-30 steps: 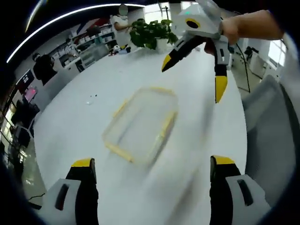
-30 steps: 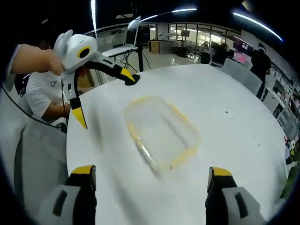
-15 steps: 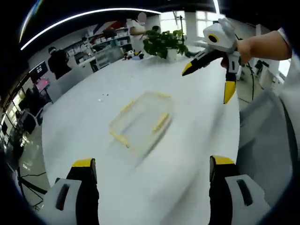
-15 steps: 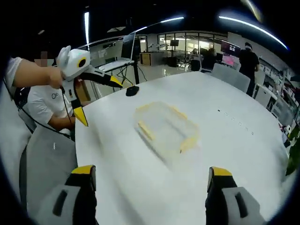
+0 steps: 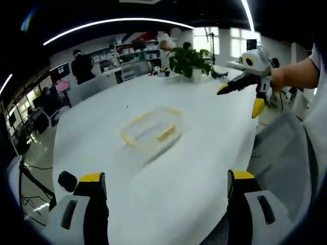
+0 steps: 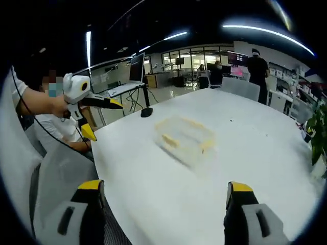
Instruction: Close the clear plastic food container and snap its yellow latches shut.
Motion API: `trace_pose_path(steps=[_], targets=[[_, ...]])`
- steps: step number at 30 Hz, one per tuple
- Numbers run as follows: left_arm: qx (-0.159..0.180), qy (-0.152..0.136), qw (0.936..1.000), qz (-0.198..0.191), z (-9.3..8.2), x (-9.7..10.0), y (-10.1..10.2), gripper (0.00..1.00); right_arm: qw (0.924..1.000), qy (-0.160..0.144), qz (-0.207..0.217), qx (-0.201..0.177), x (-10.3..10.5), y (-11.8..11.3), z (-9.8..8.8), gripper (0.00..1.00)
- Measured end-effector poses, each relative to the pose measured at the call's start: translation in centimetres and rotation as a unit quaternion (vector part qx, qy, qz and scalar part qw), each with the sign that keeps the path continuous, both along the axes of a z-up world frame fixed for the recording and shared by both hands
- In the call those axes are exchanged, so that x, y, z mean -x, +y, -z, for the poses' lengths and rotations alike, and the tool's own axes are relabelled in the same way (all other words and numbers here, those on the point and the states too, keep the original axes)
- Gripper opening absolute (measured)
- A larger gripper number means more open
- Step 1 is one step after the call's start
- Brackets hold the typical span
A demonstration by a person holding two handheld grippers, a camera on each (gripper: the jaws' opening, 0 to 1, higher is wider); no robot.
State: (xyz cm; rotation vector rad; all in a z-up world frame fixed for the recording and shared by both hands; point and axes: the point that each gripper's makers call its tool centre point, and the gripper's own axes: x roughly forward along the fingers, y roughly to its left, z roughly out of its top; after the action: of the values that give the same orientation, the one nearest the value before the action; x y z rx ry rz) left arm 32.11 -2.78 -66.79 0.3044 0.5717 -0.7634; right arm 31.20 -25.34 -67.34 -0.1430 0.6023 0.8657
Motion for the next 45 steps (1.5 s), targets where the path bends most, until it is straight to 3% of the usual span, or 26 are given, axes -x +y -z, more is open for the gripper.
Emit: trace_pose_path(steps=[5, 9, 16, 18, 21, 25, 31, 34, 45], targets=[[0.018, -0.011, 0.9996, -0.019, -0.5, 2.0, 0.5, 0.96, 0.9995, -0.012, 0.016, -0.022, 2.0, -0.2, -0.8, 0.99], [0.032, -0.022, 0.998, -0.05, -0.7, 2.9, 1.1, 0.96, 0.9974, -0.025, 0.027, -0.061, 3.4, 0.3, -1.5, 0.99], [0.042, -0.024, 0.9973, -0.056, -0.4, 5.4, 1.3, 0.96, 0.9967, -0.043, 0.047, -0.05, 5.0, -1.0, -1.5, 0.99], [0.044, -0.022, 0.9973, -0.055, -0.3, 6.0, 1.4, 0.95, 0.997, -0.052, 0.05, -0.028, 5.4, -1.7, -1.2, 0.98], [0.047, -0.018, 0.9968, -0.062, 0.0, 6.8, 1.9, 0.95, 0.9961, -0.042, 0.06, -0.049, 6.0, -1.9, -1.3, 0.98], [0.056, -0.012, 0.9956, -0.075, 0.3, 7.1, 2.3, 0.94, 0.9956, -0.045, 0.07, -0.042, 6.2, -2.6, -1.2, 0.97], [0.061, -0.012, 0.9949, -0.079, 0.2, 7.5, 2.3, 0.94, 0.9898, -0.051, 0.091, -0.097, 6.2, -2.5, -3.1, 0.95], [0.063, -0.011, 0.9947, -0.081, 0.2, 7.7, 2.2, 0.94, 0.991, -0.05, 0.096, -0.079, 6.1, -3.0, -2.7, 0.95], [0.061, -0.019, 0.9945, -0.084, -0.3, 7.4, 2.6, 0.93, 0.9891, -0.051, 0.103, -0.091, 6.2, -3.2, -3.2, 0.93]])
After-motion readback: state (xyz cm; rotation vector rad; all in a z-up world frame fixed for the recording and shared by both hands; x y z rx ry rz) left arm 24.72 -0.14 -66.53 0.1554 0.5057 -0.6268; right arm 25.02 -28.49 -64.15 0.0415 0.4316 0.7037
